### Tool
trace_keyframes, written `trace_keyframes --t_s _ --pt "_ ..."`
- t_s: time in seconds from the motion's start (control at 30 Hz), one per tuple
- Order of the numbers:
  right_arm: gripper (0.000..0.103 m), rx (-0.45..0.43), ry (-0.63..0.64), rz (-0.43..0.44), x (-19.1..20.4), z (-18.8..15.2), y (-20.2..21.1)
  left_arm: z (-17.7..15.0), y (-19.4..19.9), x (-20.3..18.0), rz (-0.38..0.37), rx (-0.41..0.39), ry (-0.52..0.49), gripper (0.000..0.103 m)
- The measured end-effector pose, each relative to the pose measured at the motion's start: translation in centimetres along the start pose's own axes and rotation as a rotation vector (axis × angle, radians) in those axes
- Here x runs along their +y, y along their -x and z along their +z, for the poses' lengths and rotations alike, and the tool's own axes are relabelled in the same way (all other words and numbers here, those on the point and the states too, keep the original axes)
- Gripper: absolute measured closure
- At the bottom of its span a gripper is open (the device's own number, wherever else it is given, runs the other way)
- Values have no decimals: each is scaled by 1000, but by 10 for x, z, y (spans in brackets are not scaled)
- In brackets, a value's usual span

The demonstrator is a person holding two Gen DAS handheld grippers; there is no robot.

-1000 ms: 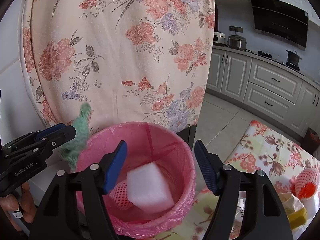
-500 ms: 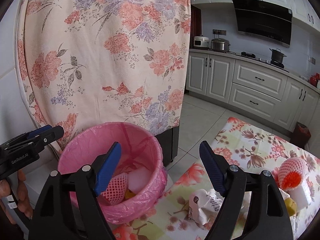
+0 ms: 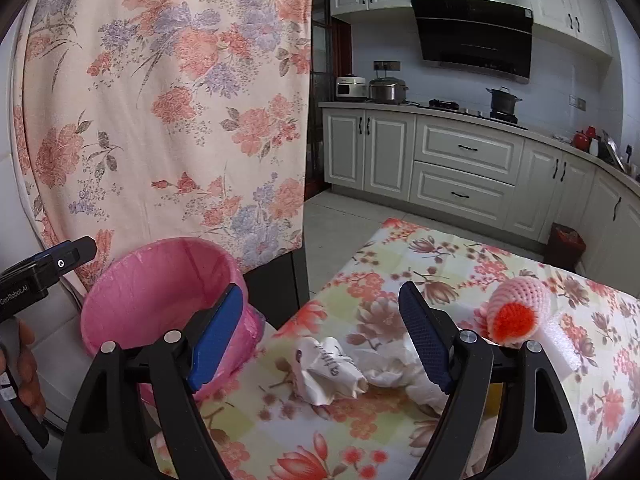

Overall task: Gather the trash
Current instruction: 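Move both open tools back toward the remaining trash on the table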

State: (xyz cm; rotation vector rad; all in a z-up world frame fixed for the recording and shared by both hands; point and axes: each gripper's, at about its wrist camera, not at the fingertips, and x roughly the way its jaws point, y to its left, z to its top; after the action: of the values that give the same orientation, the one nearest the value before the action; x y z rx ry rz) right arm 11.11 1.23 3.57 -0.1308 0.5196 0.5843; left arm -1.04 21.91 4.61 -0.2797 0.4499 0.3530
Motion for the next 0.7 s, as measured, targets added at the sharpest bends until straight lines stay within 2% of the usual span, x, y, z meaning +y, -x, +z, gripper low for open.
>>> trace_keyframes --t_s 0.33,0.7 --pt "28 16 -72 -99 -60 -29 27 -7 -2 -49 -69 12 -56 23" --pt "28 31 -129 -165 -104 -52 44 -17 -8 -94 -127 41 -102 23"
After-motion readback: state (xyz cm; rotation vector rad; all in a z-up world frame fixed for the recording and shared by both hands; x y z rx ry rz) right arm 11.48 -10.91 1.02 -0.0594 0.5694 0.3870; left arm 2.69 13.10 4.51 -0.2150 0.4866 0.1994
